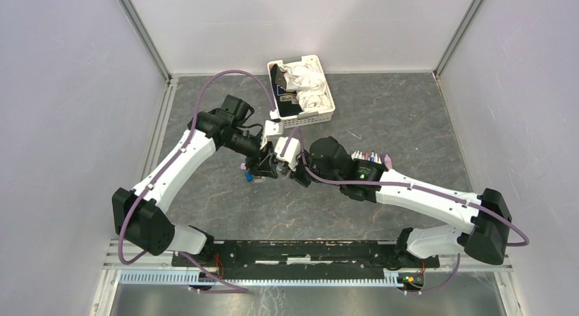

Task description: Open the pen caps

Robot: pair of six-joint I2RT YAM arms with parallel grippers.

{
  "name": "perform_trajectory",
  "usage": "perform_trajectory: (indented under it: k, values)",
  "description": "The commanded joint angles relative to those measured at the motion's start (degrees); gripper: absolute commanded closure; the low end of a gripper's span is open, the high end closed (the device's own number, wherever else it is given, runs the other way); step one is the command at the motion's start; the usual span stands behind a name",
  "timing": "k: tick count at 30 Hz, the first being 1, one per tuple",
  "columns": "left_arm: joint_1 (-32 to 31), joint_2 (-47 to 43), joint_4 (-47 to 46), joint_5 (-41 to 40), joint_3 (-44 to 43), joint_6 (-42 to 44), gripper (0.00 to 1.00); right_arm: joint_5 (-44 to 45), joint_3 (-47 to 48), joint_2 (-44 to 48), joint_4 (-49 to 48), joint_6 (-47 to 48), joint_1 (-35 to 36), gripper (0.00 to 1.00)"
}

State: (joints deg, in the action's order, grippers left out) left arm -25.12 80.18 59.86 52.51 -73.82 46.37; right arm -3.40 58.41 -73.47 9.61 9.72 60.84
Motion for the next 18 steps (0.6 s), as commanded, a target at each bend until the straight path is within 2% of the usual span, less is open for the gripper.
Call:
perform_trajectory:
  k: [1,3,7,13,18]
  values:
    - [-1.4,-0.7,1.9,-1.2,1.0,2.2,0.47,2.3,4.5,-0.9,0.8,2.1,0.9,1.0]
    - [-1.7,-0.1,3.0,-1.8,1.2,3.6,0.59,2.3,5.3,-1.5,1.3,2.4,1.1,1.0]
    - [-1.8,0.7,4.6,-2.0,0.8,5.8,0.95,2.0,5.3,-2.3,1.8,2.3,1.2,0.99]
    - [-1.8,-0.2,5.9,-3.9,1.1,9.6,0.98,1.4,2.2,-0.1,2.3,-1.2,0.1,0.51]
    - [-1.8,-1.9,6.0,-4.0,2.9,12.6,0.98,-11.2,-5.6,7.5,-3.3,-9.0,-8.1,0.21]
